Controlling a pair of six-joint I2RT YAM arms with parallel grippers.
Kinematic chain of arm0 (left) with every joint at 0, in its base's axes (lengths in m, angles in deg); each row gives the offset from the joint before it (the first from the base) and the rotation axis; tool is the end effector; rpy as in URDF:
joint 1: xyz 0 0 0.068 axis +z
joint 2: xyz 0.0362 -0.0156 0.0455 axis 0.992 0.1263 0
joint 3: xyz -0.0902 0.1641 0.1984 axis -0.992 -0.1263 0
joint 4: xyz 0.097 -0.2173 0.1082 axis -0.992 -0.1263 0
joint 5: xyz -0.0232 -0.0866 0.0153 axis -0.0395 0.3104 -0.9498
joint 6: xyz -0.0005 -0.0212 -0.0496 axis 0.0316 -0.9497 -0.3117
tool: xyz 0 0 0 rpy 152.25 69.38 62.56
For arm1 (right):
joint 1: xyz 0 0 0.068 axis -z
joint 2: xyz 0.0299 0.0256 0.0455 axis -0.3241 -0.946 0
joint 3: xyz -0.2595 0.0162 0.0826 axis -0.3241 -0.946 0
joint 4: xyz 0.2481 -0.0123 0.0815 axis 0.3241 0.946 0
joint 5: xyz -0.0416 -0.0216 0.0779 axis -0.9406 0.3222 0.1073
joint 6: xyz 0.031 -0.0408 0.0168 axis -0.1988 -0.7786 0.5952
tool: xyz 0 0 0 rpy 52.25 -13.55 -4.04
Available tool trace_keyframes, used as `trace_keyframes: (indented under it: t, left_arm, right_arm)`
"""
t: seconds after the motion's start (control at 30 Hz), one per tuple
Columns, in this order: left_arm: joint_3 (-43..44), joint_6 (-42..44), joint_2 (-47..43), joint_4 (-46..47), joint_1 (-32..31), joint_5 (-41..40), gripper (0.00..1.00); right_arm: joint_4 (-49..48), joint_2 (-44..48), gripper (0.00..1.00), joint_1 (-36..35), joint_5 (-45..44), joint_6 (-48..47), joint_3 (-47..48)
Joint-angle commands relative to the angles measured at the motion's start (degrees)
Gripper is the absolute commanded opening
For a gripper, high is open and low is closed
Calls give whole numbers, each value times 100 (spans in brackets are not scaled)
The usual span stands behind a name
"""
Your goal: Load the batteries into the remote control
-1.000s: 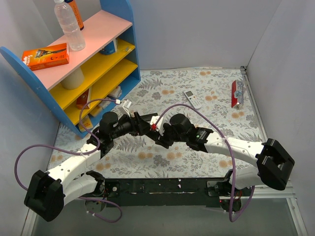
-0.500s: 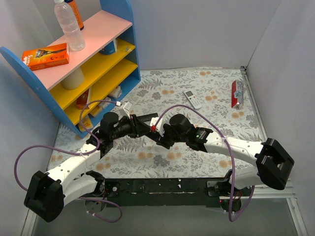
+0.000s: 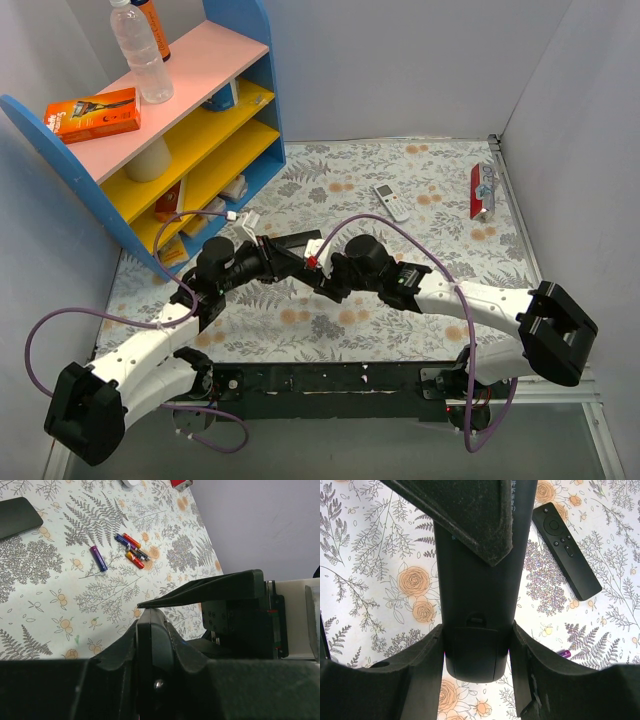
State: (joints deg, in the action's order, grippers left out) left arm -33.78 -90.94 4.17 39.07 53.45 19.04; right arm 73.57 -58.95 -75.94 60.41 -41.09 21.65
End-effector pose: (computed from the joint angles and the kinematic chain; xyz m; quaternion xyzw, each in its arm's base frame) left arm 0.1749 -0.1148 0.2379 -0.2202 0.7654 -0.5699 0.2024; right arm 0.1585 0.2524 0.2415 -0.5354 0.6624 0.2308 0.4704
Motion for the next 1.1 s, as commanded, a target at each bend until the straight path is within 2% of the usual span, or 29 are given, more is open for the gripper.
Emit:
trace_keyframes:
  t: [0.0,0.07,0.1,0.13,0.17,0.23,0.33,0.47,0.67,0.87,1.07]
  left_arm:
    - [-163,-135,-193,575,-49,93,0]
    - [-250,-223,-210,750,-41,32,0]
    - [-338,-258,-228,812,-41,-21,0]
    - [-399,-319,-254,882,-41,-108,0]
    - [-452,-337,-280,1004,-41,-274,0]
    - [-619,-355,-350,1058,-49,-521,0]
    - [-909,-355,-404,1216,-50,-1048,0]
    - [-1647,-557,-229,2189,-58,-1725,0]
    - [-1999,-434,246,2833,-164,-2323,0]
    - [-2123,-276,317,2913,-287,-2780,0]
    - [-1877,-355,387,2387,-357,-3071,0]
  right_arm:
    - [-799,90,1,35,-252,416,-50]
    - [-826,46,2,35,-322,626,-15]
    - [-834,29,10,35,-366,749,11]
    - [-843,46,37,35,-427,881,38]
    - [-869,63,52,35,-645,1274,73]
    - [-905,194,74,35,-979,1602,91]
    - [-966,397,87,35,-1561,2664,29]
    - [-703,310,89,26,-2350,3509,29]
    - [-404,-278,86,0,-2827,4318,284]
    - [-421,-876,84,-114,-2871,4828,530]
    - [-430,-1377,82,-326,-2854,4995,759]
